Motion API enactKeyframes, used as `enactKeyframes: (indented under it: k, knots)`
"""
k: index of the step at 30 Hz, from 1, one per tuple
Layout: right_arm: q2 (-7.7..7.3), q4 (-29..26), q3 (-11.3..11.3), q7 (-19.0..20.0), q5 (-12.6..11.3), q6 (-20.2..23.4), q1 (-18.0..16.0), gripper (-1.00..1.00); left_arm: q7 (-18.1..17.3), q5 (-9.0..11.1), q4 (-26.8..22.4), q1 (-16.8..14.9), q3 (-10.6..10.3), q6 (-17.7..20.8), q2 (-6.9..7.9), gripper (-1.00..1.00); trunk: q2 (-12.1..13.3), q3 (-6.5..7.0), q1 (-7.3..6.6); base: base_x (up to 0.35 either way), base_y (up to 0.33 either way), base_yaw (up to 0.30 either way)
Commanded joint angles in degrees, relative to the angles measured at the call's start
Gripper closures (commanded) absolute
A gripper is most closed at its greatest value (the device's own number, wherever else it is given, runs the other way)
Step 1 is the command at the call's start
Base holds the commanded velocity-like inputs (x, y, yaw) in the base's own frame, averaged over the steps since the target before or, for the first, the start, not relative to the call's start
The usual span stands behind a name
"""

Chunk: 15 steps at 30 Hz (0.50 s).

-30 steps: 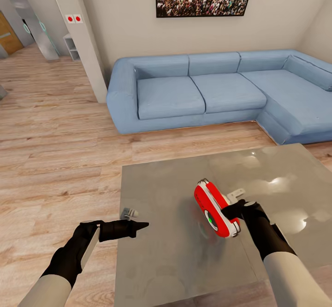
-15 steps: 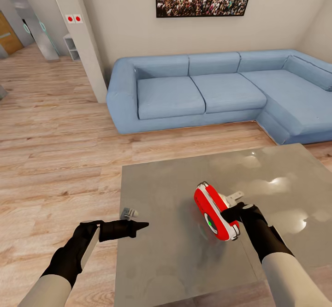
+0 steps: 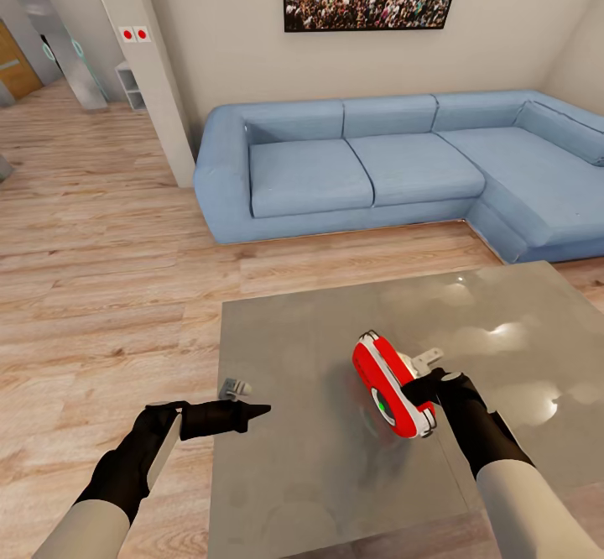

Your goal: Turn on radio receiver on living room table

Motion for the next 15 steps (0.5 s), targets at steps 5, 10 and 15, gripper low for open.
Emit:
enactKeyframes:
  k: [5,10,15]
  knots:
    - [0.00,0.07,0.01,-0.06,-0.09,-0.28,-0.01,1.00,0.00,0.00,0.00,0.00,0.00,0.00,0.00,1.00,0.00,0.00,0.00,0.000,0.000,0.000]
    - [0.00,2.32,0.01,-0.34,-0.03,-1.04,-0.01,-1.00,0.00,0.00,0.00,-0.01,0.00,0.00,0.00,1.00,0.00,0.00,0.00,0.000,0.000,0.000]
    - [0.00,2.79,0.01,-1.28,-0.04,-1.43,-0.01,-1.00,0.00,0.00,0.00,0.00,0.00,0.00,0.00,1.00,0.00,0.00,0.00,0.000,0.000,0.000]
